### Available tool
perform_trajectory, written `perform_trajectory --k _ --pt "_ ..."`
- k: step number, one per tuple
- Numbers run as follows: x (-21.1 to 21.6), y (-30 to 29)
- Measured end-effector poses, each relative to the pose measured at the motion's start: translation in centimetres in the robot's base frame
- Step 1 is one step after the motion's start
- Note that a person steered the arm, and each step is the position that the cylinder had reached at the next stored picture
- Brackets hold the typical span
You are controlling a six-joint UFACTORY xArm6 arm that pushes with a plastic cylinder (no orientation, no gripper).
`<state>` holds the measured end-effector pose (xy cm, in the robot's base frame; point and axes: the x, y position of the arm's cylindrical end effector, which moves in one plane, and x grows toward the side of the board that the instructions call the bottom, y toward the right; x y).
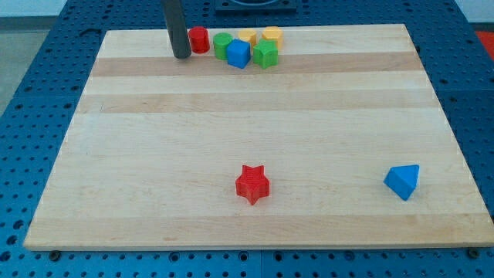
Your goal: Push the red circle slightly right
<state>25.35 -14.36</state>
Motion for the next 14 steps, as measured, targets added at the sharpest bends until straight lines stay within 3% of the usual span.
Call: perform_trajectory --k 1,3,14 --pt "-2.2 -0.6" --pt "-0.1 0.6" --pt "-5.0 1.5"
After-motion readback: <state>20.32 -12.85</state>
